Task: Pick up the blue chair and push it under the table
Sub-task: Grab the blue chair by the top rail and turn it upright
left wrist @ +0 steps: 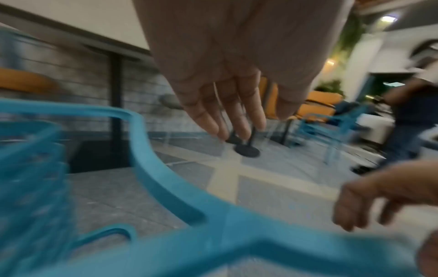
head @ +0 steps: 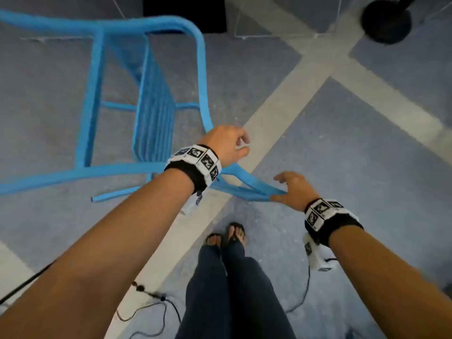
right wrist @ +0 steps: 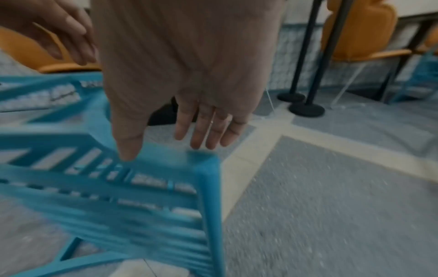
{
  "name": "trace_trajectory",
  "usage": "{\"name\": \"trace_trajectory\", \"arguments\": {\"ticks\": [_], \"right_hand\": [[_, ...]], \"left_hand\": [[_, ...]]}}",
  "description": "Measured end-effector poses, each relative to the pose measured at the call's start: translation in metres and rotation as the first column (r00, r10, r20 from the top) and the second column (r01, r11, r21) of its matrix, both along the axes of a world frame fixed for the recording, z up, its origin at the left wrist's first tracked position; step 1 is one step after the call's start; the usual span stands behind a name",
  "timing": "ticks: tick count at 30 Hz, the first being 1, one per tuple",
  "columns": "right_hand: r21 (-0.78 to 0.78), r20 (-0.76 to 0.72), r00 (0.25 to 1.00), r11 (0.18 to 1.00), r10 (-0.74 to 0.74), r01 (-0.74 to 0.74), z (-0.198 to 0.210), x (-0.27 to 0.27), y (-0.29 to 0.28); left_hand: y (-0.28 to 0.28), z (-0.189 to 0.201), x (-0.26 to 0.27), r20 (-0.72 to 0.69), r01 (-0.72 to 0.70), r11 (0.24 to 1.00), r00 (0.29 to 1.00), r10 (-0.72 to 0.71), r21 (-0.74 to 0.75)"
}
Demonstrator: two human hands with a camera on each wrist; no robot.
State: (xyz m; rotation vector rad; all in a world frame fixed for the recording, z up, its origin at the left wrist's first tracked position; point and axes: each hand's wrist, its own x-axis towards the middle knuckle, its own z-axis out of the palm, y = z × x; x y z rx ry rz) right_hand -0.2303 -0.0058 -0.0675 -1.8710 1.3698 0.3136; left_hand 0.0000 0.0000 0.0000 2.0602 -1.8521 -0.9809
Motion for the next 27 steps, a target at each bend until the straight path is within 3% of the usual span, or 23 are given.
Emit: {"name": "trace_trajectory", "arguments": {"ticks": [2,4,6,11,14,18,22,27], "right_hand": [[-0.014,0.025,1.000,1.000,-0.005,0.005,-0.028,-0.016,0.001],[-0.045,0.073,0.994,0.996,-0.079,0.082,-0.052,-0.032,0.010],[-0.070,0.171,0.975,0.985,-0.142,0.156,-0.071,-0.042,0.020],[-0.037,0.290,0.943,0.983,-0.163,0.182,-0.094,-0.043,0.015],[-0.028,0.294,0.945,0.987,-0.144,0.159,-0.086,-0.045,0.014],[-0.038,0.399,0.898,0.975,-0.185,0.218,-0.050,-0.035,0.013],[0.029,0.536,0.782,0.932,-0.319,0.360,-0.001,0.002,0.015],[0.227,0.378,0.872,0.944,-0.311,0.239,0.037,0.034,0.023]], "left_hand": [[-0.008,-0.039,-0.031,0.015,0.166,0.984,0.986,-0.167,0.058],[-0.003,-0.070,-0.061,0.058,0.340,0.920,0.932,-0.357,0.192],[0.005,-0.093,-0.086,0.108,0.439,0.871,0.876,-0.470,0.221],[0.004,-0.112,-0.129,0.258,0.535,0.820,0.779,-0.572,0.202],[0.004,-0.103,-0.132,0.270,0.450,0.863,0.822,-0.501,0.230],[0.001,-0.067,-0.115,0.285,0.363,0.903,0.862,-0.419,0.229],[0.002,0.026,-0.082,0.331,0.299,0.947,0.887,-0.321,0.116],[0.022,0.143,-0.031,0.357,0.103,0.987,0.933,-0.053,-0.123]]}}
